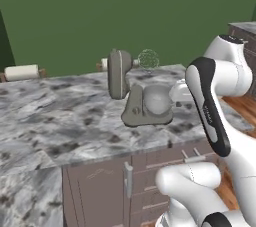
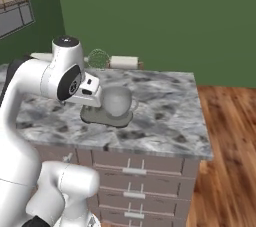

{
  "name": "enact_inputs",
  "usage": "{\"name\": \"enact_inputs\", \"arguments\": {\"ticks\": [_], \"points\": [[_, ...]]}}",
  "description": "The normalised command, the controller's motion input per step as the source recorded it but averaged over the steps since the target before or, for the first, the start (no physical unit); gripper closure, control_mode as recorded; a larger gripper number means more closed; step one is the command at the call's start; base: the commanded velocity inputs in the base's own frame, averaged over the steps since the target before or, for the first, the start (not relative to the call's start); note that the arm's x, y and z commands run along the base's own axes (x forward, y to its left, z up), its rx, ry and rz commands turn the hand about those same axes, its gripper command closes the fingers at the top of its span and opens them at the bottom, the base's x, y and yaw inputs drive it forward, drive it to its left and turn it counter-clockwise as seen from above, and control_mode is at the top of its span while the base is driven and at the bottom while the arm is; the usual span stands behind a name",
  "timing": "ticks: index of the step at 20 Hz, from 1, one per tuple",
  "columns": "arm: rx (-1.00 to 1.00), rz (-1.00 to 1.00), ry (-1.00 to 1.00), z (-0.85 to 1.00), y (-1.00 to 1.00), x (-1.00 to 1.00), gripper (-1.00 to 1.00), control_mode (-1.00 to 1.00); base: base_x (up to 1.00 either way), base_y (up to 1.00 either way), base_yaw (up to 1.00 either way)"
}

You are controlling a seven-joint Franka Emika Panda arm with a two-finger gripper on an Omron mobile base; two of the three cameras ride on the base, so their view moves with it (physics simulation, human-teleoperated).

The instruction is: Close the stand mixer head.

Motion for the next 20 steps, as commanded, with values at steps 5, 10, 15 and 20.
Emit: {"name": "enact_inputs", "arguments": {"ticks": [5, 10, 15, 20], "points": [[0.0, -0.02, 0.0, 0.0, 0.05, 0.05, -1.0, -1.0, 0.27, 0.25, -0.08], [0.0, -0.1, -0.07, 0.0, 0.25, 0.15, -1.0, -1.0, 0.0, 0.0, 0.0], [-0.18, -0.03, -0.22, 0.11, 0.56, 0.0, -1.0, -1.0, 0.0, 0.0, 0.0], [-0.16, 0.0, -0.14, 0.31, 0.68, 0.0, -1.0, -1.0, 0.0, 0.0, 0.0]]}}
